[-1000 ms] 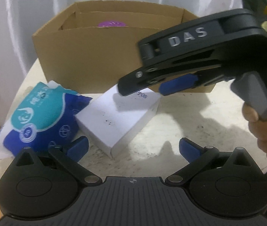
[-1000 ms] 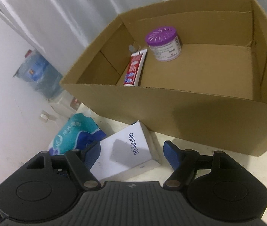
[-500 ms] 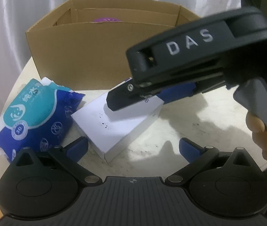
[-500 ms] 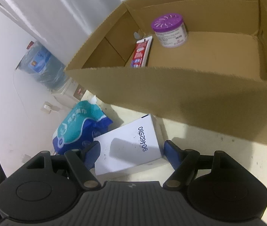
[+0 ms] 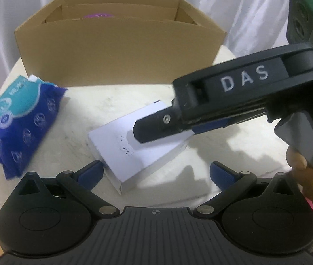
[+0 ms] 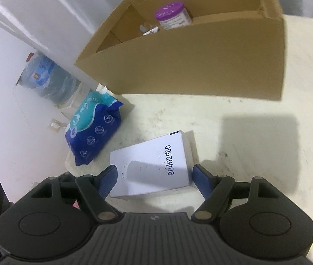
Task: Organize objects
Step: 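Move the right gripper down to the white printed box on the table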
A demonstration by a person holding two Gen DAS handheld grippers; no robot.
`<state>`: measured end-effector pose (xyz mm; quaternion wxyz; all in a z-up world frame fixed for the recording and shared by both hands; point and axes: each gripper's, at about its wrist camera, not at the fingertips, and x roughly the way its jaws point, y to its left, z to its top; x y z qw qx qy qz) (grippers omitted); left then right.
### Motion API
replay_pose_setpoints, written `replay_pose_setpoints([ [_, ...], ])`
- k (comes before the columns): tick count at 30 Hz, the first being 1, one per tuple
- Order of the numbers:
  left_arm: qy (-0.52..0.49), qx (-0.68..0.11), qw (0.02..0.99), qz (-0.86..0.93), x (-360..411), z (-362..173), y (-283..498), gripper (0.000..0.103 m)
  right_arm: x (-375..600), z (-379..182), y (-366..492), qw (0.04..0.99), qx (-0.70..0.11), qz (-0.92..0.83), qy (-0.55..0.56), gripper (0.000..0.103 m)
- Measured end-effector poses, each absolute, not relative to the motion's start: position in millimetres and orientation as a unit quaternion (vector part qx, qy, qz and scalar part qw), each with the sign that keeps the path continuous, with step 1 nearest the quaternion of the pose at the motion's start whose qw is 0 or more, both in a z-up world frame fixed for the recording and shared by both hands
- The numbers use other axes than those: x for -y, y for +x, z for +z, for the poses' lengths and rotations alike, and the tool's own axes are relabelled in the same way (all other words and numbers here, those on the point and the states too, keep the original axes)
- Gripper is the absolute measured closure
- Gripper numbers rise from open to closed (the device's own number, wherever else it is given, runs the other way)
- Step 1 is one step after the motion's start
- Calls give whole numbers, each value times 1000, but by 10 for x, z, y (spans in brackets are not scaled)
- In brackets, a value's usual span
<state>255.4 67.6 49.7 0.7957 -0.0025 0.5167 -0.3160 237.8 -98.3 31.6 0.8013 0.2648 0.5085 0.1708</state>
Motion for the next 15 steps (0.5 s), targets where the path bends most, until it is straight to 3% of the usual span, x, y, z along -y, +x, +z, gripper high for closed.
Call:
replay_pose_setpoints([
  [15, 19, -509, 803, -310, -568, 399, 2548, 0, 1029, 113, 2396, 784, -507, 166, 317, 20],
])
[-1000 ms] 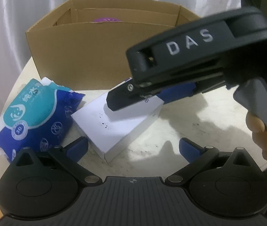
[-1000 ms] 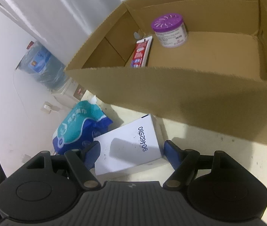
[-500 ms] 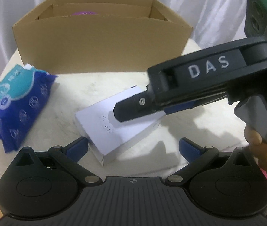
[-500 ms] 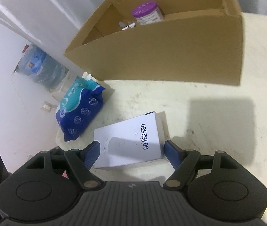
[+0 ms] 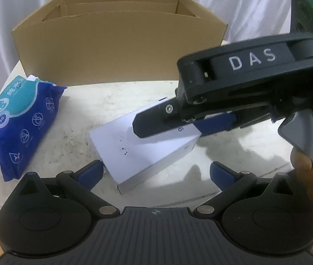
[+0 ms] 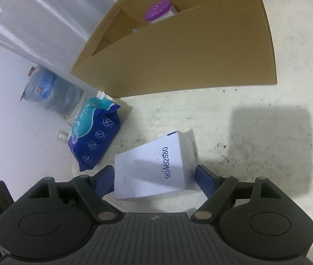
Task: Organize objects
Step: 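Move the right gripper down to the white printed box on the table, then close the right gripper on the white printed box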
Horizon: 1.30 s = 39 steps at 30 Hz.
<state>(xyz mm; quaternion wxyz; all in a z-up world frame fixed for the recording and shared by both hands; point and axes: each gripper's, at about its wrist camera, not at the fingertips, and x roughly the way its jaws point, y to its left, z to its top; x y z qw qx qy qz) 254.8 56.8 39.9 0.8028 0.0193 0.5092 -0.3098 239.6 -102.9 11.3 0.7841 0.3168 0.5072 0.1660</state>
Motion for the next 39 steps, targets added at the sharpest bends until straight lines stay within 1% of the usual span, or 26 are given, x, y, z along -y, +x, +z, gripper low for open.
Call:
replay_pose_setpoints([
  [2, 15, -509, 803, -310, -580, 382, 2551, 0, 1032, 70, 2396, 781, -510, 164, 322, 19],
  [10, -20, -515, 797, -314, -681, 263, 2555, 0, 1089, 20, 2366, 773, -499, 172, 353, 12],
  [12, -18, -511, 799, -317, -690, 246, 2541, 0, 1091, 14, 2369, 770, -497, 176, 358, 8],
  [13, -17, -508, 800, -318, -695, 238, 2533, 0, 1087, 11, 2371, 768, -497, 178, 361, 2],
  [14, -16, -507, 801, -319, -696, 233, 2527, 0, 1079, 10, 2369, 768, -497, 179, 363, 0],
  [19, -28, -504, 802, -320, -750, 198, 2494, 0, 1087, 12, 2362, 765, -495, 177, 372, 0],
  [26, -54, -501, 800, -324, -886, 143, 2504, 0, 1253, -119, 2380, 728, -487, 176, 449, 0],
  [32, -58, -502, 798, -328, -938, 113, 2523, 0, 1412, -315, 2405, 673, -481, 180, 532, 0],
  [39, -61, -504, 797, -328, -945, 110, 2565, 0, 1359, -354, 2425, 669, -482, 183, 535, 0],
])
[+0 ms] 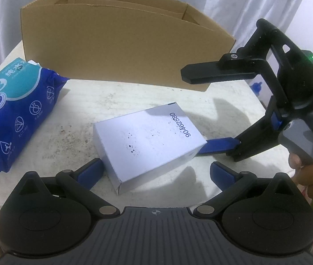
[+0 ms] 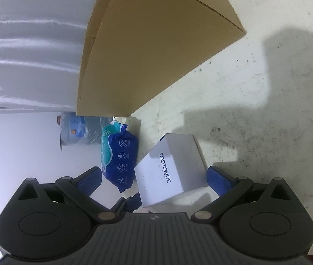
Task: Organize objects
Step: 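Close the right gripper on the white printed box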
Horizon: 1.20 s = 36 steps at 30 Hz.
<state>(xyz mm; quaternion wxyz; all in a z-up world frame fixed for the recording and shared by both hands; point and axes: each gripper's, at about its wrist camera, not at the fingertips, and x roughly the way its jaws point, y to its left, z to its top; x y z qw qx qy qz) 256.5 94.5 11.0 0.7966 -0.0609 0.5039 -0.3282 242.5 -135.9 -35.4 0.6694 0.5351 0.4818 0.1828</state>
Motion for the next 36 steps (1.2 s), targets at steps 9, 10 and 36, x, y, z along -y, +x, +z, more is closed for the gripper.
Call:
replay_pose_setpoints([
  [9, -59, -508, 795, -326, -916, 136, 2603, 0, 1383, -360, 2437, 666, -484, 186, 535, 0],
  [10, -60, -509, 795, -326, -915, 137, 2608, 0, 1393, -360, 2435, 667, -484, 187, 535, 0],
  [36, -60, -495, 802, -329, -917, 123, 2558, 1, 1051, 193, 2283, 845, -437, 141, 273, 2],
])
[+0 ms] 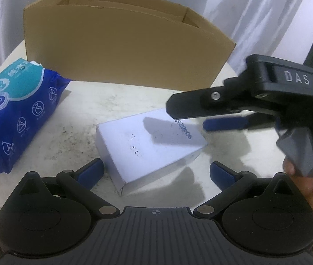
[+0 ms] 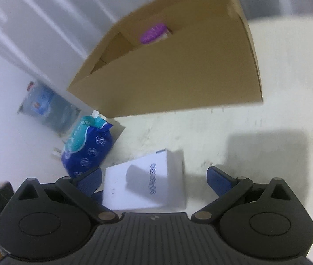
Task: Organize objects
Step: 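Close the right gripper on the white printed box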
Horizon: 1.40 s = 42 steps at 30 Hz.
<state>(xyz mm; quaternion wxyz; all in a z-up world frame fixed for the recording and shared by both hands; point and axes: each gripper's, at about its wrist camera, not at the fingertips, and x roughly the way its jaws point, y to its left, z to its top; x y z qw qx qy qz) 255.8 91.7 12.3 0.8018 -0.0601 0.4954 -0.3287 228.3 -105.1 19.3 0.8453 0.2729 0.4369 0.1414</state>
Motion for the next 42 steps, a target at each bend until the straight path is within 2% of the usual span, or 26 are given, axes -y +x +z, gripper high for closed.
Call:
replay_pose_setpoints([
  [3, -43, -490, 809, -323, -866, 131, 2518, 6, 998, 221, 2288, 859, -434, 136, 234, 8],
  [4, -39, -487, 811, -321, -862, 134, 2509, 7, 994, 218, 2285, 859, -435, 136, 232, 14],
  [5, -36, -486, 813, -318, -858, 137, 2505, 9, 988, 214, 2276, 859, -436, 137, 233, 19],
  [9, -22, -484, 820, -304, -813, 150, 2518, 19, 986, 184, 2227, 854, -438, 136, 245, 27],
  [14, -18, -488, 823, -289, -819, 178, 2544, 27, 984, 84, 2204, 836, -455, 148, 267, 44],
  [24, -14, -492, 815, -305, -758, 267, 2381, 31, 1095, 85, 2178, 839, -448, 134, 277, 44],
  [30, 9, -491, 818, -301, -716, 244, 2363, 23, 1121, 77, 2138, 841, -443, 126, 283, 45],
  [35, 33, -487, 822, -292, -643, 219, 2394, 22, 1113, 66, 2105, 842, -440, 126, 284, 45],
  [42, 30, -481, 829, -283, -614, 214, 2432, 31, 1123, 50, 2078, 844, -434, 129, 286, 45],
])
